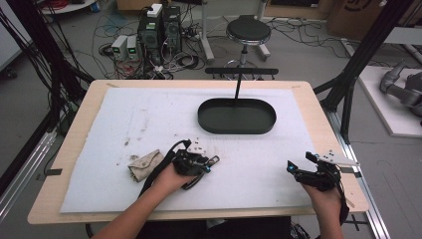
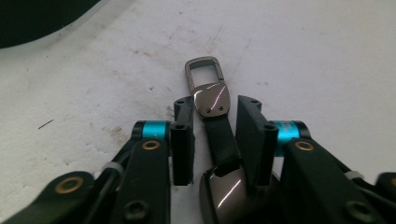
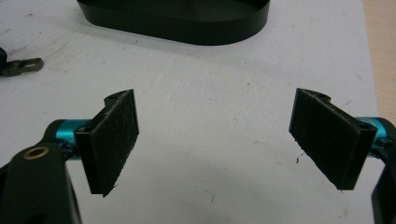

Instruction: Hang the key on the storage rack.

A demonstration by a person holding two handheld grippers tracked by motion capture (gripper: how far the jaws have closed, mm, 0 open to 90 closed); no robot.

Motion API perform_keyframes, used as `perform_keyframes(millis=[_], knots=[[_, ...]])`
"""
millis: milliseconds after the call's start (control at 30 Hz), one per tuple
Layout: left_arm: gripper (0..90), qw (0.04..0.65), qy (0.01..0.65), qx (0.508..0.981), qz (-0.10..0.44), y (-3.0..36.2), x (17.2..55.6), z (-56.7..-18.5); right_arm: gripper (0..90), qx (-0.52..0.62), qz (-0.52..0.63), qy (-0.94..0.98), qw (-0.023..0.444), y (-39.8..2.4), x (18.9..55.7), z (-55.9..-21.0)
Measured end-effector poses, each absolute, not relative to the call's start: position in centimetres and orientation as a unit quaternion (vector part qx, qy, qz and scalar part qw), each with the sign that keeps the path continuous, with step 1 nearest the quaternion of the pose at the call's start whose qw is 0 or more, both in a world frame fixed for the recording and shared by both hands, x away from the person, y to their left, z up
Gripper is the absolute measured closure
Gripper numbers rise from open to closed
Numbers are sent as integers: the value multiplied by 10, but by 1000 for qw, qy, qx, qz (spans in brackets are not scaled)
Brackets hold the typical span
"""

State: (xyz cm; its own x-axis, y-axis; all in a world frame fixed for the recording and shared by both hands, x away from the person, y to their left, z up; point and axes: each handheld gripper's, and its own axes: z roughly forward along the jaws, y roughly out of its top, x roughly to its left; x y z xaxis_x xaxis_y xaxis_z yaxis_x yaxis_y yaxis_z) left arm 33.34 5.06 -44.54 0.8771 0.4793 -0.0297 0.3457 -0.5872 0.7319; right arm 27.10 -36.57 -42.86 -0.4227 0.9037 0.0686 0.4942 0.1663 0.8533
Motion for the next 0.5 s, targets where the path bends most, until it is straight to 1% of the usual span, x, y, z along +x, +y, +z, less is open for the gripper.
perform_keyframes(millis=[33,133,300,333,400,500], knots=[[731,391,233,886,87,51,333,-446,162,482,431,725,238,-366,271,-429],[785,391,230,887,84,53,333,-445,162,483,430,725,238,-366,271,-429],[817,384,216,892,99,52,331,-444,162,483,432,724,238,-367,271,-428],[832,382,201,895,108,51,329,-443,162,484,432,723,237,-366,271,-428],[868,383,194,896,112,51,328,-442,162,482,432,724,238,-366,271,-428],[878,399,183,892,108,55,327,-441,162,481,433,725,237,-365,272,-429]])
